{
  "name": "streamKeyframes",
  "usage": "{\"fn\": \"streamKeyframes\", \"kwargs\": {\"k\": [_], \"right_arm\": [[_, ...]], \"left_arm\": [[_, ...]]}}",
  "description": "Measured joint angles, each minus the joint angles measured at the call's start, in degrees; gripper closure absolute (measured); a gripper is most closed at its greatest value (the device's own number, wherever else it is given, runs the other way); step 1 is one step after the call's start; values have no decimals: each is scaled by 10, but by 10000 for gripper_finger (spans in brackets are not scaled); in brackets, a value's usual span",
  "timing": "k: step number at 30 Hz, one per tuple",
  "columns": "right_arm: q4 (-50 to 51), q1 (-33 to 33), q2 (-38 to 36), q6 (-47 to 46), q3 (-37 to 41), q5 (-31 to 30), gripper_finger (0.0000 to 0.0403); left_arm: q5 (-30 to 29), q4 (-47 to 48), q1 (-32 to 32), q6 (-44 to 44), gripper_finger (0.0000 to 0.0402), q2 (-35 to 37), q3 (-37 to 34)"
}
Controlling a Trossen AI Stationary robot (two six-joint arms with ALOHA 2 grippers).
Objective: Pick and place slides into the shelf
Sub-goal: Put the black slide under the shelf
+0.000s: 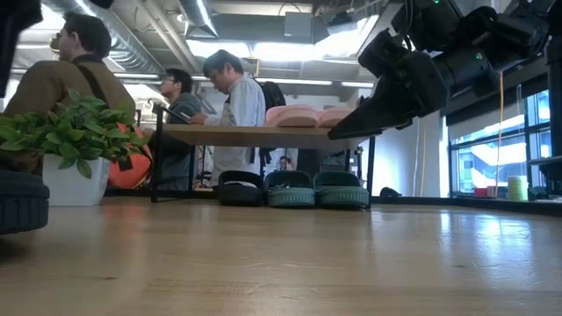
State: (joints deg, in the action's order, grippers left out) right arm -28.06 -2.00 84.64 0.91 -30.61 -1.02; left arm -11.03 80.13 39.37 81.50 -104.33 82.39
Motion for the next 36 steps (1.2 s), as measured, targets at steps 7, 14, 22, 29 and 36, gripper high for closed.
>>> {"fn": "streamKeyframes", "kwargs": {"k": [7,14,22,29,36], "right_arm": [[0,0,0,10,0,0,206],[0,0,0,9,0,0,206],[0,0,0,8,0,0,206],[0,0,0,8,0,0,206],[0,0,0,10,0,0,206]], "left_arm": [[57,58,2,55,227,-75,72],[93,64,2,66,227,-129,96],[124,100,2,66,227,-158,96],[127,76,2,69,227,-160,92],[125,41,1,69,227,-160,92]]}}
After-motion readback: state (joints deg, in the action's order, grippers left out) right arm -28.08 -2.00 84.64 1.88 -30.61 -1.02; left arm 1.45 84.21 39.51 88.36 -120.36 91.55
